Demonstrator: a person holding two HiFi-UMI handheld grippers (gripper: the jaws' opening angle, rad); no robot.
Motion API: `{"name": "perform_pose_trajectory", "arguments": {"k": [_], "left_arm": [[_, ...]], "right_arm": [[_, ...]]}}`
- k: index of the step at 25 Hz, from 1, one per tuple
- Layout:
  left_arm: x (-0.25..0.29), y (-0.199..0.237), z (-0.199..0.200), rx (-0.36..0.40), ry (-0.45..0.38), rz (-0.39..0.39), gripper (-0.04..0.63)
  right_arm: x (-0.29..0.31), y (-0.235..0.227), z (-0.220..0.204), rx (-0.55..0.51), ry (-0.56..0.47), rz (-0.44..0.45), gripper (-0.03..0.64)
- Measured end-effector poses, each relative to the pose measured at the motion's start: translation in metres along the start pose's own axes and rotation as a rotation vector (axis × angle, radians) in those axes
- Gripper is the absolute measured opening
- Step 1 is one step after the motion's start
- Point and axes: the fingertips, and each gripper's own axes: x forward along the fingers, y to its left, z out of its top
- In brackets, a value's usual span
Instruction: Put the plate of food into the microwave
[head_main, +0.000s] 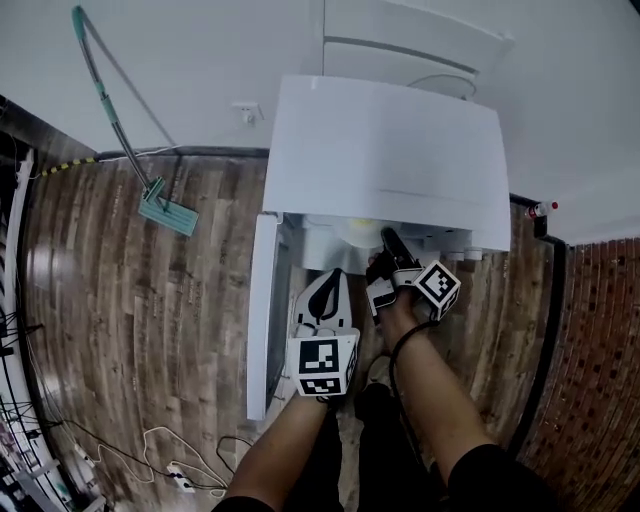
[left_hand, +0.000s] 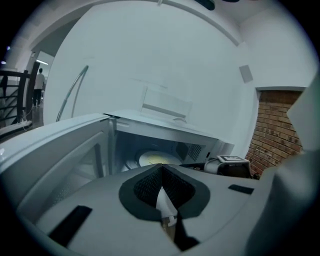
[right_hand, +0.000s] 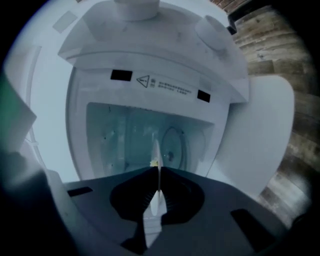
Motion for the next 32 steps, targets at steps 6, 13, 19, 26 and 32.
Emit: {"name": "perform_pose_trajectory", "arguments": {"k": [6, 13, 19, 26, 32], "left_arm": [[0.010, 0.007, -0.006, -0.032, 0.018, -0.022, -0.002], [0.015, 0.008, -0.010, -0.026, 0.034, -0.055, -0.002], [0.017, 0.017, -0.012, -0.048, 0.046, -0.047, -0.002], [0.020, 0.012, -0.015, -0.039, 0.061, -0.061, -0.002], [0.020, 0.004, -0.018, -0.023, 0.072, -0.075, -0.002]], "right_arm": [[0.034, -0.013, 0.011, -0.105, -0.040, -0.067, 0.025], [0.066, -0.013, 0.025, -0.194, -0.078, -0.113, 0.025], [0.079, -0.014, 0.033, -0.358, -0.107, -0.158, 0.026], [0.076, -0.004, 0.031, -0.808, -0.153, -0.271, 0.087], [0.080, 0.010, 0.041, -1.045, -0.219, -0.313, 0.286]]}}
